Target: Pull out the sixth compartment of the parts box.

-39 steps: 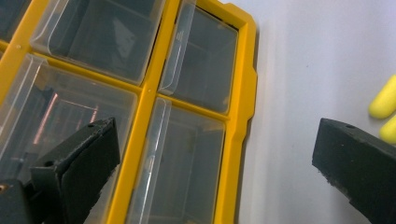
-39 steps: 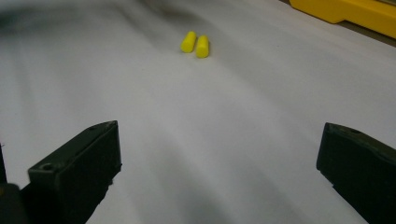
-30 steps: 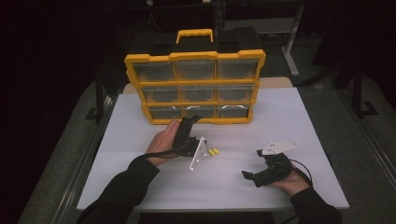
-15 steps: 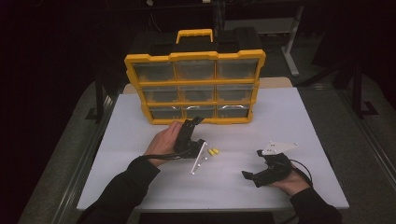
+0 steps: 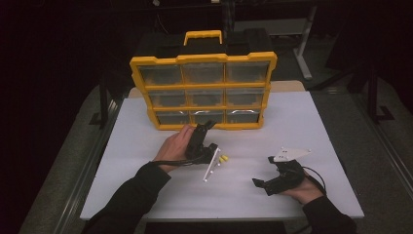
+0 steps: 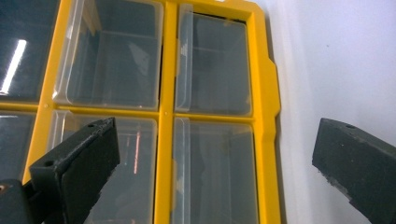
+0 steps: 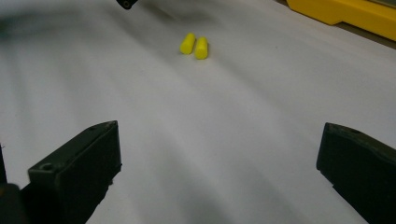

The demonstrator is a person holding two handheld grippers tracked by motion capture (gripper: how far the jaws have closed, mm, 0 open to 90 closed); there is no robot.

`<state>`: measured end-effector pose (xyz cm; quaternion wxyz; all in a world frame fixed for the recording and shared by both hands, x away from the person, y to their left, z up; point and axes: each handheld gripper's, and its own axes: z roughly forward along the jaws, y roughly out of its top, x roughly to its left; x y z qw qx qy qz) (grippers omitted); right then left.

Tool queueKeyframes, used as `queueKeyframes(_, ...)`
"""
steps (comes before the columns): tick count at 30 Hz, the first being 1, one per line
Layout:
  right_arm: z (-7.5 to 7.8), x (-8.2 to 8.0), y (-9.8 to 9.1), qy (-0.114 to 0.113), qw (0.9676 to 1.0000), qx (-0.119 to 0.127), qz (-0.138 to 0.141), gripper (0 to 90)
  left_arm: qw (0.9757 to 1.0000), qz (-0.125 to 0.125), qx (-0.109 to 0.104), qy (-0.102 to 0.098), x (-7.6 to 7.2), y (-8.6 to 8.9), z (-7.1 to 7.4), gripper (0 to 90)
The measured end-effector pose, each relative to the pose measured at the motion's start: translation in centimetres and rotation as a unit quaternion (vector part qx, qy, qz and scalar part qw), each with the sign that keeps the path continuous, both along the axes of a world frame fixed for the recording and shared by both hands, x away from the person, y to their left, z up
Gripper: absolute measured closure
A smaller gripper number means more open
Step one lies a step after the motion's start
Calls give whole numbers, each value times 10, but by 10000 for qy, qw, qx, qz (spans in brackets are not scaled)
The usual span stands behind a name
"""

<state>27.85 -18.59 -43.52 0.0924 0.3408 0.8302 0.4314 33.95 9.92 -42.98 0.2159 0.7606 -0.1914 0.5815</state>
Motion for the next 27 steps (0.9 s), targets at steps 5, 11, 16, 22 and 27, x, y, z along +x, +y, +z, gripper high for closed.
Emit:
queueKeyframes(5, 0, 0, 0, -7, 10000, 12, 11, 0, 10000, -20, 33, -55, 1, -5, 1, 2)
queueKeyframes(11, 0, 0, 0, -7, 10000, 25, 6, 0, 9999, -20, 53, -128, 4, -8, 4, 2)
queueKeyframes(16, 0, 0, 0, -12, 10000, 30, 19, 0, 9998, -29, 34, -200, 7, -11, 9, 2)
queueKeyframes(22, 0, 0, 0, -12, 10000, 40, 13, 0, 9995, -65, 10, -311, 11, -15, 15, 2)
queueKeyframes(27, 1, -1, 0, -18, 10000, 50, 14, 0, 9992, -99, -1, -395, 14, -20, 18, 2)
